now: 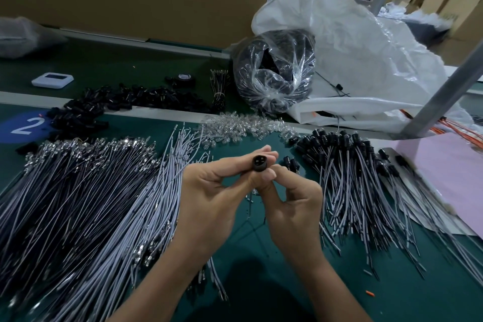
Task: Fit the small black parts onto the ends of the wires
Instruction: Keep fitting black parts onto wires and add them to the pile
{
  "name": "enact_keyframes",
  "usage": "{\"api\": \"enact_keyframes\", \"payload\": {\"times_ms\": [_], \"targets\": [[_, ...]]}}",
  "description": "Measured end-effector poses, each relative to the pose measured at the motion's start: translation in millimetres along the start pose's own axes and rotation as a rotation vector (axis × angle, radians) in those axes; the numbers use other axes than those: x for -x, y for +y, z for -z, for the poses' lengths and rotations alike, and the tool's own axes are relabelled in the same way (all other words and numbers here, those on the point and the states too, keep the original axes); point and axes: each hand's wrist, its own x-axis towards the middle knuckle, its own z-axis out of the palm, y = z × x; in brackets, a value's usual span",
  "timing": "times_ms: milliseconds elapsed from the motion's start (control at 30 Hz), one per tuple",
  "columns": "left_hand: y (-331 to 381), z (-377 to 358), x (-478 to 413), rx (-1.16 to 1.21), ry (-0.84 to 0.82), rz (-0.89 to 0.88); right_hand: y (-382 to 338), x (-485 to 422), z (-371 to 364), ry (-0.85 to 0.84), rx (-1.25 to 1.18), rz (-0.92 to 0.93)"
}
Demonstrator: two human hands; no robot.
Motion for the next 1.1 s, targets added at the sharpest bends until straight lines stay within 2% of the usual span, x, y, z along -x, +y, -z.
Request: {"api": "enact_keyframes", "payload": {"times_ms": [367, 533, 933, 1100], "targets": [[1, 3, -2, -0.045, 0.010, 0.018, 0, 2, -5, 0.043, 0.051, 0.022], [1, 7, -4, -0.204, -0.038, 0.014, 3, 2, -2, 0.052, 0.037, -0.041], [1, 8, -4, -0.167, -0.017, -0.109, -1, -3, 2, -0.057, 0.007, -0.067], [0, 11, -8, -0.095, 0.093, -0.071, -7, -4, 1, -0.039, 0.025, -0.120]]}}
